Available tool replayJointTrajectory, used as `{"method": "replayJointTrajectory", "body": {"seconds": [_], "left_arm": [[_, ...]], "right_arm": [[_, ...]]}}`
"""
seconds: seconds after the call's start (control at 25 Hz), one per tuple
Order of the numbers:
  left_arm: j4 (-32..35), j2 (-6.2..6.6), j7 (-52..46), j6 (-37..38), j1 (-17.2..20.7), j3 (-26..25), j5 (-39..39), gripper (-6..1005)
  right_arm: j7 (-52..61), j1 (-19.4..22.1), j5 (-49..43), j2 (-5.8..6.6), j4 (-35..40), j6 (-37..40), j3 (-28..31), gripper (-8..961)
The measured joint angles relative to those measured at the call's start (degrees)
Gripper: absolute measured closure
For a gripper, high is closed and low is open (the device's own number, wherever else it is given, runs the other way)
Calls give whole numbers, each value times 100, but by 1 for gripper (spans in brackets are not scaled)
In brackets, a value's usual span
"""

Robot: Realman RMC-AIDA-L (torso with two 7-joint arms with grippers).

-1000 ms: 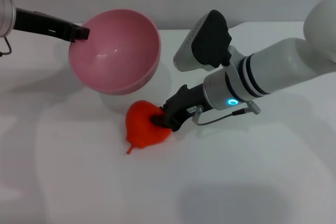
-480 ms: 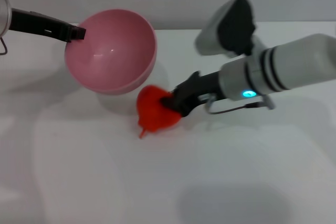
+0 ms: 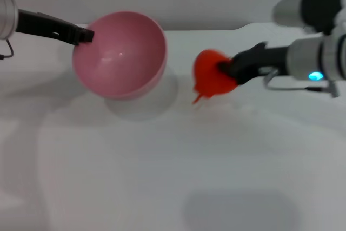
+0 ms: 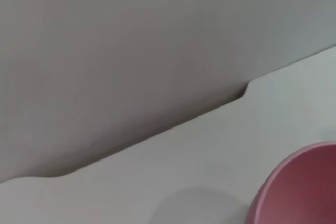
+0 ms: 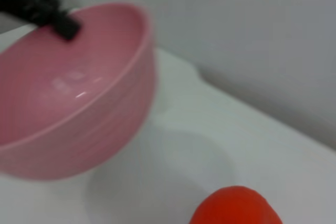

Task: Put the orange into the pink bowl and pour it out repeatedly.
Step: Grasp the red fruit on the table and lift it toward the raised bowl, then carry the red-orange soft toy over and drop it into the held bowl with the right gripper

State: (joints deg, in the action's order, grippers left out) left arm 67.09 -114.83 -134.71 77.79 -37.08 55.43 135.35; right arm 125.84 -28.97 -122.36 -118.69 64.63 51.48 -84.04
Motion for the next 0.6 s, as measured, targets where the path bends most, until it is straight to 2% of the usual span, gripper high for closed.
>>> {"method": "replayJointTrajectory", "body": {"seconds": [0.2, 0.36, 0.6], "left_arm": [[4, -90, 2, 0, 25, 141, 0, 958], [-31, -223, 13, -27, 35, 428, 0, 958], [-53, -283, -34, -76, 33, 750, -10, 958]], "right_arm": [[47, 328, -418, -8, 722, -30, 523, 899], [113, 522, -577, -8, 1409, -21, 781, 898], [112, 586, -570, -31, 2527, 313, 517, 898]]}}
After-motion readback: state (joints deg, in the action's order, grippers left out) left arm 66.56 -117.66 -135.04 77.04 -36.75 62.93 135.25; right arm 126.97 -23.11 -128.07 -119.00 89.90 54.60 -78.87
